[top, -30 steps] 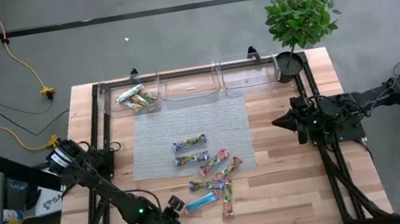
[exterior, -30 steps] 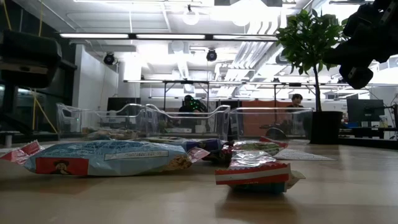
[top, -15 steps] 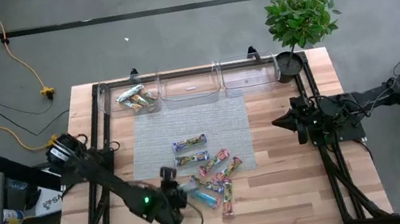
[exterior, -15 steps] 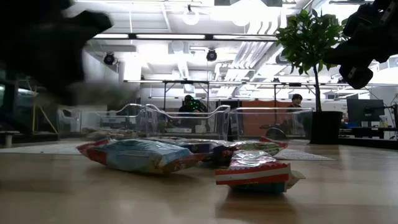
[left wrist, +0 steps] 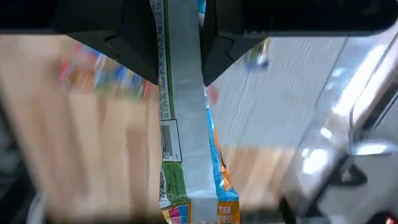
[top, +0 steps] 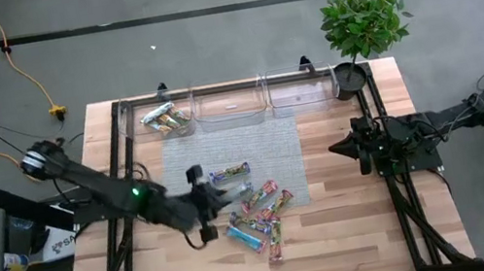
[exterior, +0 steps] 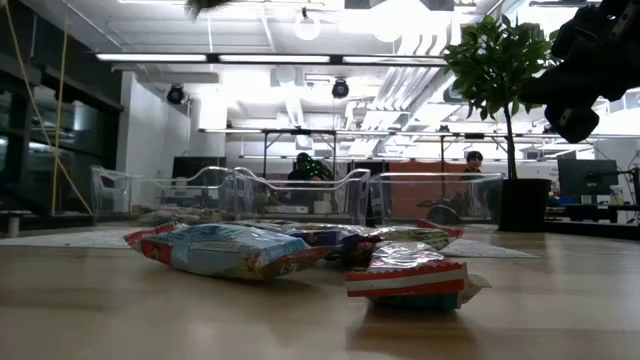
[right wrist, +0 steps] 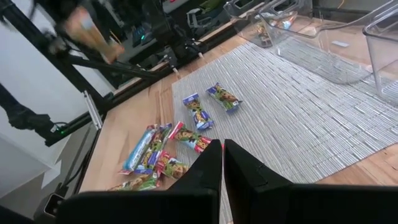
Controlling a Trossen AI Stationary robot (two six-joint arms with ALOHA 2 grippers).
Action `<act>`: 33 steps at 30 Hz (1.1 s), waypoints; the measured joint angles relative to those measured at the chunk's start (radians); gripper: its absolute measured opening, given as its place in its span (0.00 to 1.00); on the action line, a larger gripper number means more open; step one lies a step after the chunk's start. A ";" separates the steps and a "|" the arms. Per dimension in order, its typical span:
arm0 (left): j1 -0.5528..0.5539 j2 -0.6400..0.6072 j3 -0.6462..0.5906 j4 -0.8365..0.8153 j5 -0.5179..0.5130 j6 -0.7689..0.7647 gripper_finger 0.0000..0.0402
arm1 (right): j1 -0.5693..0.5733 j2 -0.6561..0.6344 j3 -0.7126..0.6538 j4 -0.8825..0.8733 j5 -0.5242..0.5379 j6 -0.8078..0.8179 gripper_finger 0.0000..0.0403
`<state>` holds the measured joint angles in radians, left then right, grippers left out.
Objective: Pick and place Granola Bars by type
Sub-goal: Put the yellow granola bar into the left transparent bin
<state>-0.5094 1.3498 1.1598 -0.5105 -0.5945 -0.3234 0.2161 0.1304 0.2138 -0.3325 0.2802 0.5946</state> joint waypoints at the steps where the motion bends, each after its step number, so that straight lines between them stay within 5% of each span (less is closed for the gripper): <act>1: 0.017 -0.036 -0.029 0.071 0.028 0.012 0.24 | 0.000 0.000 0.000 0.000 -0.001 0.000 0.00; 17: 0.465 -0.756 -0.722 0.959 0.365 0.005 0.24 | 0.000 0.001 0.000 0.002 -0.043 -0.001 0.00; 24: 0.684 -0.958 -0.833 0.755 0.288 -0.077 0.24 | 0.000 0.001 0.000 0.001 -0.024 -0.011 0.00; 33: 0.953 -0.901 -0.833 0.545 0.199 -0.160 0.24 | 0.000 0.001 0.000 0.002 -0.001 0.007 0.00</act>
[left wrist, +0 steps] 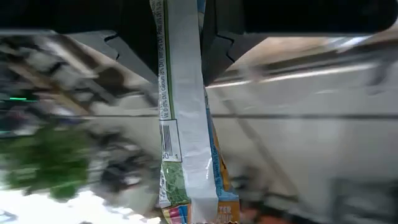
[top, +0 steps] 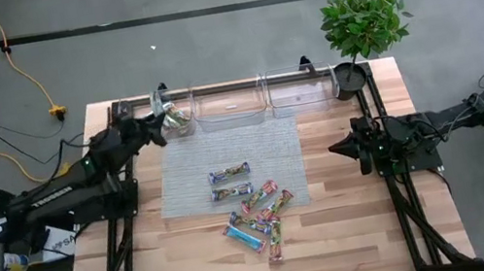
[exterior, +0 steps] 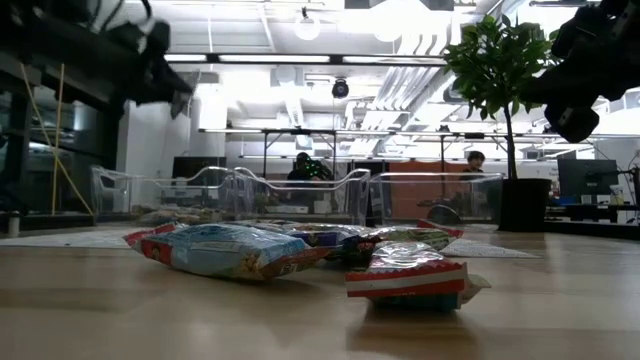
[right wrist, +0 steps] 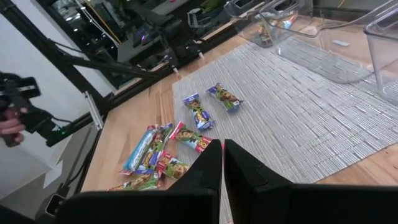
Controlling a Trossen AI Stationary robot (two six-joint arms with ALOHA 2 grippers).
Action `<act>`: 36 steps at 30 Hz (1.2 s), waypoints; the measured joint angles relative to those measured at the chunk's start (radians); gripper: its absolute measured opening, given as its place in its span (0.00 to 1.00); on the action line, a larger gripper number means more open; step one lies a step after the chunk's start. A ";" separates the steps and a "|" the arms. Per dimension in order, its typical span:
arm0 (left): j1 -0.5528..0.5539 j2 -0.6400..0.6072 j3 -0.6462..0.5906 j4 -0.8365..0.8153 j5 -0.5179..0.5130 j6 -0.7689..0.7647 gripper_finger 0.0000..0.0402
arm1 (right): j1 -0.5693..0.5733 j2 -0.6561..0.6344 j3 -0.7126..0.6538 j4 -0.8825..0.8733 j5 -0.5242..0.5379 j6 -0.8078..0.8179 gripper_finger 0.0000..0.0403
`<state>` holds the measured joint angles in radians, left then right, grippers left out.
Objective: Pick and place Granola Bars by type
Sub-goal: Put the yellow granola bar into the left transparent bin, then put the red granola bar into the middle transparent bin
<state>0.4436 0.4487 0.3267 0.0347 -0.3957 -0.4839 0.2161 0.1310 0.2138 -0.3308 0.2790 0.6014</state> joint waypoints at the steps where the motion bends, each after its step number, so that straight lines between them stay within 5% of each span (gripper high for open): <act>1: 0.031 0.020 0.000 -0.001 -0.002 -0.001 0.24 | 0.000 0.000 0.000 0.003 0.000 0.000 0.00; 16: 0.362 0.391 0.000 0.027 0.098 -0.130 0.24 | 0.000 0.000 0.000 0.006 0.006 0.031 0.00; 30: 0.436 0.459 0.058 0.019 0.103 -0.097 0.39 | 0.000 0.000 0.000 0.006 0.055 0.027 0.00; 36: 0.436 0.451 0.058 0.061 0.191 -0.098 0.43 | 0.000 0.000 0.000 0.007 0.063 0.029 0.00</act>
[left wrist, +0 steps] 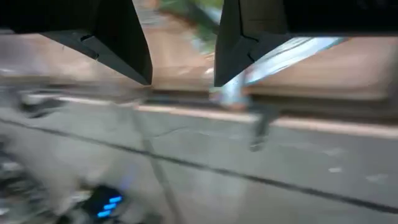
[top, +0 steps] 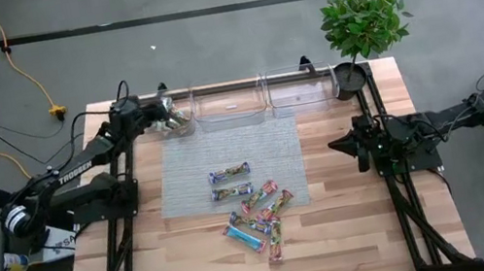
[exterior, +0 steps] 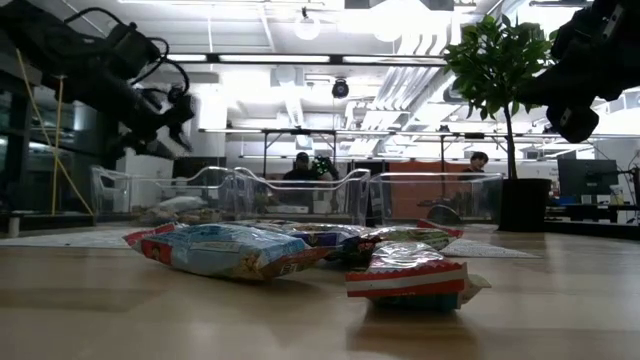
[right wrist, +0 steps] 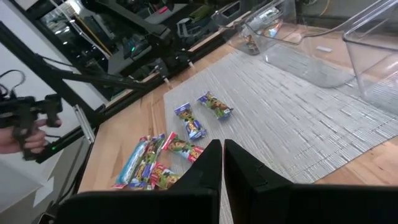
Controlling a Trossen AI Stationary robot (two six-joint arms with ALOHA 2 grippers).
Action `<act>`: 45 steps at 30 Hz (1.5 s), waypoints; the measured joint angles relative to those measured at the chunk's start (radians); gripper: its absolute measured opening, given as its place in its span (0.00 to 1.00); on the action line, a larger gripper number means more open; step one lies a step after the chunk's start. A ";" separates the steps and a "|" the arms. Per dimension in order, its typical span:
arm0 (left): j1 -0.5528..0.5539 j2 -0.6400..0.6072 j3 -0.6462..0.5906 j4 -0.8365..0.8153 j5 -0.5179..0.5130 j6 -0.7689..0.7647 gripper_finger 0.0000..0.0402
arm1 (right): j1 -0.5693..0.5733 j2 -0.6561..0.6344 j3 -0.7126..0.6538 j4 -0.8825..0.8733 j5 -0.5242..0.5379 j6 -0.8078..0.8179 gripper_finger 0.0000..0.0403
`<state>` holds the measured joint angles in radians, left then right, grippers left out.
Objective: Pick and place Granola Bars by type
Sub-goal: Put the red granola bar into the middle transparent bin
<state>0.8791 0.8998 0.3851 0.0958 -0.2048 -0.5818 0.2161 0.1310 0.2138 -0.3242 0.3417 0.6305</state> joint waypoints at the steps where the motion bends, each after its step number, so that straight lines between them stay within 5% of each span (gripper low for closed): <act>1: 0.000 -0.002 0.000 0.034 0.040 0.000 0.43 | 0.000 0.000 0.000 0.006 0.006 0.000 0.00; 8: 0.000 -0.008 0.001 0.342 0.486 0.001 0.43 | 0.000 0.018 0.000 0.163 0.071 -0.088 0.00; 17: -0.003 -0.008 0.001 0.373 1.006 -0.098 0.43 | 0.000 0.231 0.088 0.302 0.124 -0.199 0.00; 24: -0.003 -0.008 0.001 0.342 1.040 -0.134 0.43 | -0.027 0.620 0.397 0.193 0.072 -0.376 0.00; 29: -0.002 -0.007 0.000 0.347 1.025 -0.124 0.43 | -0.085 0.916 0.641 -0.062 -0.116 -0.399 0.00; 33: -0.002 -0.011 0.000 0.341 1.111 -0.119 0.43 | -0.119 1.092 0.760 -0.151 -0.258 -0.395 0.02; 45: -0.002 -0.077 0.000 0.103 1.442 -0.017 0.43 | -0.151 1.393 1.052 -0.245 -0.458 -0.524 0.35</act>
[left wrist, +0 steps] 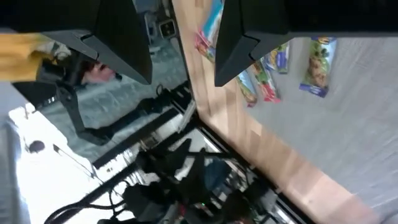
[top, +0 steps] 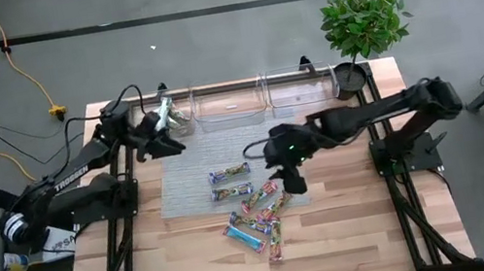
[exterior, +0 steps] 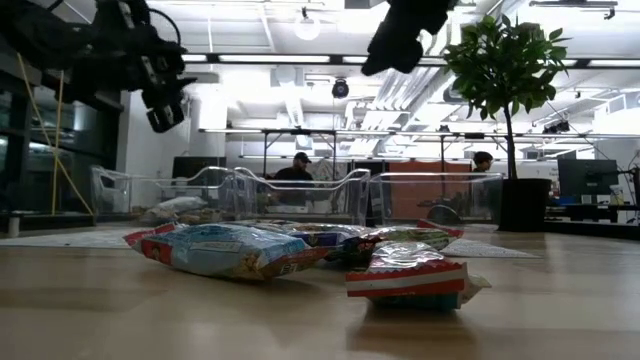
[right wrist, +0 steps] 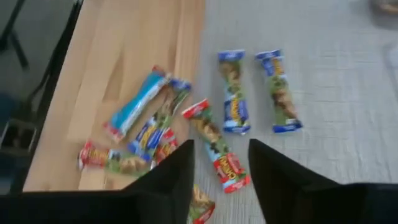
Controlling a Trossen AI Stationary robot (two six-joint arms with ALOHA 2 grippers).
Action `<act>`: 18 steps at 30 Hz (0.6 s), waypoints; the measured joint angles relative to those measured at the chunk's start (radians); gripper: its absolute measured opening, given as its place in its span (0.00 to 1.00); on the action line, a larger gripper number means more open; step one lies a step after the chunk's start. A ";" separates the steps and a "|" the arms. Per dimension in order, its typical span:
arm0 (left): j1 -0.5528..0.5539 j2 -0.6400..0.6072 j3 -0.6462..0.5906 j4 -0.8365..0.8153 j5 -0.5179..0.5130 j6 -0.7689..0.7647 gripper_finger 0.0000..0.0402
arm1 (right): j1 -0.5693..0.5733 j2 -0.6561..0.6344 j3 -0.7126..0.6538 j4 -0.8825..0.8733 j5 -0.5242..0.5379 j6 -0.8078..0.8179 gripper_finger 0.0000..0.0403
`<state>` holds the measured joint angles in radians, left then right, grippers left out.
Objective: Pick and place Granola Bars by type
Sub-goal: Put the red granola bar into the middle transparent bin
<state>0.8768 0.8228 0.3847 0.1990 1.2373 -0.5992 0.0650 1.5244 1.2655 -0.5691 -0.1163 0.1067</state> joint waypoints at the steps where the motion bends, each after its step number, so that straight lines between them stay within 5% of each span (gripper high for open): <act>1: 0.000 -0.022 0.000 -0.025 0.003 0.017 0.43 | 0.007 0.027 0.029 -0.032 0.001 -0.019 0.37; 7: -0.001 -0.185 0.000 -0.159 -0.102 0.072 0.43 | 0.034 0.172 0.121 -0.133 0.012 -0.063 0.48; 18: -0.178 -0.452 -0.001 -0.322 -0.630 0.128 0.43 | 0.035 0.310 0.129 -0.075 -0.012 -0.071 0.50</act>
<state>0.6988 0.3710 0.3840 -0.1227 0.6071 -0.4715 0.1005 1.8347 1.3948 -0.6439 -0.1287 0.0357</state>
